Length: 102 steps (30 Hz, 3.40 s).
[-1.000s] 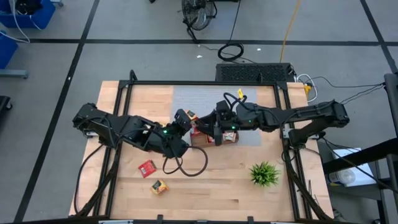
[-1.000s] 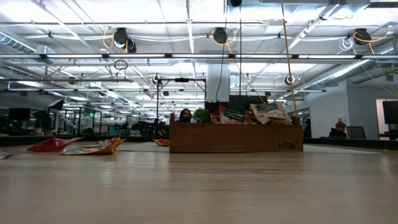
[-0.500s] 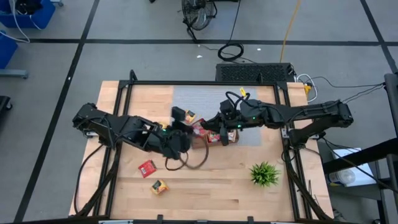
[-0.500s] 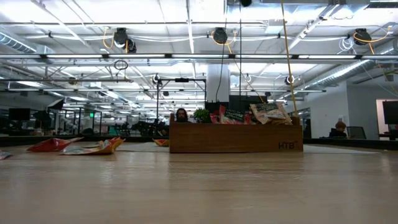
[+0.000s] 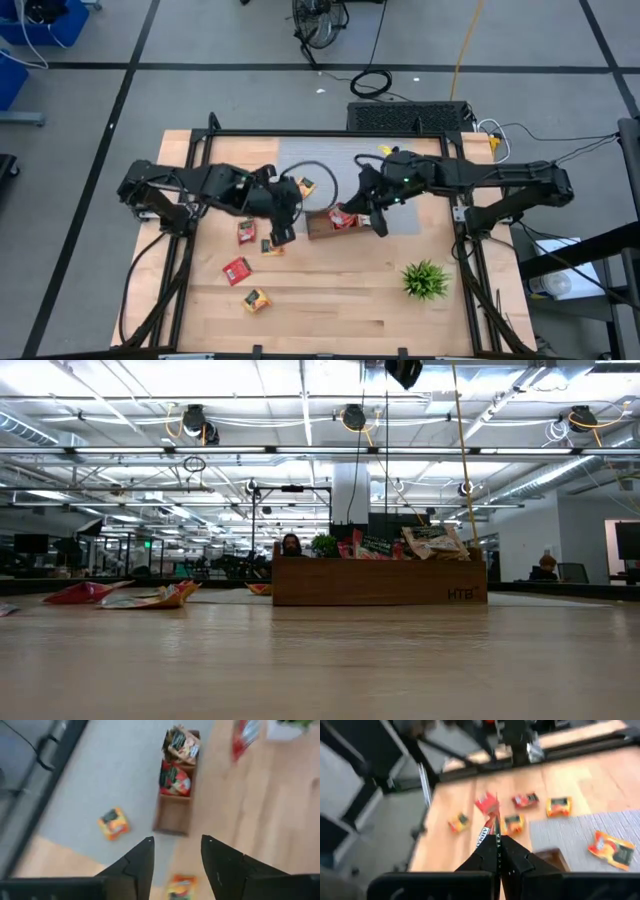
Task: Pick & Place Tea
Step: Put the red tea bag into the middle section of the wooden organizer
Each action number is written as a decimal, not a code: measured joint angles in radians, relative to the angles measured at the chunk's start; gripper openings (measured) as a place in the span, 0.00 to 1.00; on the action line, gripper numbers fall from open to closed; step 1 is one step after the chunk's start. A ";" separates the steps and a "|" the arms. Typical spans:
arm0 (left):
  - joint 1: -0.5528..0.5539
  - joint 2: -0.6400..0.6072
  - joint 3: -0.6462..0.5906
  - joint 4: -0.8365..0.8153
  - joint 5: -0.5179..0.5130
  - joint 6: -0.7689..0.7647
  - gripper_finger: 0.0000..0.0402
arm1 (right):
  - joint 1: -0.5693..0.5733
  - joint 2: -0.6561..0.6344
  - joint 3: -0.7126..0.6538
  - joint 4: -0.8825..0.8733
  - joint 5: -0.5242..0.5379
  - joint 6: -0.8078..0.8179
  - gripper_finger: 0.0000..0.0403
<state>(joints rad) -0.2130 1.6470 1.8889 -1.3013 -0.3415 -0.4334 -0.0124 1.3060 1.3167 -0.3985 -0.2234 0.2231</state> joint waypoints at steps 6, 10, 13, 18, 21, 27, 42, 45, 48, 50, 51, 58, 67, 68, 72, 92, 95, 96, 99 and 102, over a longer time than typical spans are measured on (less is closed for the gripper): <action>0.039 0.000 0.000 0.060 0.029 -0.090 0.43 | -0.024 0.031 0.001 -0.107 -0.016 -0.185 0.00; 0.046 0.000 0.000 0.096 0.027 -0.096 0.42 | -0.027 0.085 0.052 -0.220 -0.013 -0.340 0.00; 0.043 0.000 0.000 0.106 0.027 -0.089 0.40 | -0.036 0.150 0.103 -0.305 0.007 -0.428 0.00; 0.045 0.000 0.000 0.106 0.026 -0.094 0.38 | -0.064 0.241 0.086 -0.344 0.013 -0.529 0.00; 0.045 0.000 0.000 0.107 0.026 -0.096 0.37 | -0.073 0.280 0.056 -0.318 0.014 -0.563 0.00; 0.044 0.000 0.000 0.109 0.027 -0.123 0.35 | -0.081 0.373 0.049 -0.307 0.018 -0.608 0.00; 0.044 0.001 0.001 0.109 0.081 -0.139 0.35 | -0.082 0.471 0.037 -0.243 0.040 -0.628 0.00; 0.044 0.001 0.001 0.109 0.082 -0.139 0.34 | -0.082 0.472 -0.007 -0.196 0.044 -0.614 0.00; 0.044 0.001 0.001 0.109 0.112 -0.139 0.33 | -0.082 0.471 -0.023 -0.188 0.086 -0.613 0.00; 0.044 0.001 0.001 0.110 0.135 -0.140 0.33 | -0.079 0.469 -0.024 -0.190 0.124 -0.635 0.02; 0.044 0.001 0.001 0.110 0.140 -0.138 0.33 | -0.077 0.464 -0.025 -0.191 0.141 -0.638 0.04; 0.034 0.001 0.001 0.150 0.143 -0.101 0.33 | -0.078 0.386 -0.026 -0.182 0.150 -0.638 0.22; 0.042 0.001 0.001 0.147 0.194 -0.104 0.33 | -0.098 0.337 -0.025 -0.179 0.152 -0.606 0.33; 0.041 0.001 0.001 0.147 0.194 -0.105 0.33 | -0.099 0.331 -0.020 -0.184 0.152 -0.602 0.33; 0.033 0.001 0.001 0.146 0.209 -0.121 0.33 | -0.090 0.293 0.002 -0.209 0.188 -0.584 0.32; 0.051 0.001 0.001 0.118 0.160 0.014 0.33 | 0.031 -0.025 0.014 0.020 0.200 -0.074 0.30; 0.030 0.001 -0.012 0.009 0.094 0.010 0.33 | 0.061 -0.029 0.014 0.066 0.200 -0.066 0.30; 0.015 0.001 -0.029 -0.032 0.059 0.007 0.33 | 0.069 -0.029 0.014 0.077 0.202 -0.066 0.30; -0.029 -0.018 -0.105 -0.091 -0.012 -0.032 0.33 | 0.086 -0.031 0.013 0.082 0.233 -0.059 0.30; -0.061 -0.069 -0.206 -0.066 -0.051 -0.055 0.33 | 0.093 -0.032 0.013 0.082 0.254 -0.059 0.30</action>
<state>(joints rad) -0.2740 1.5781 1.6828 -1.3675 -0.3927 -0.4881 0.0811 1.2739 1.3296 -0.3165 0.0307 0.1646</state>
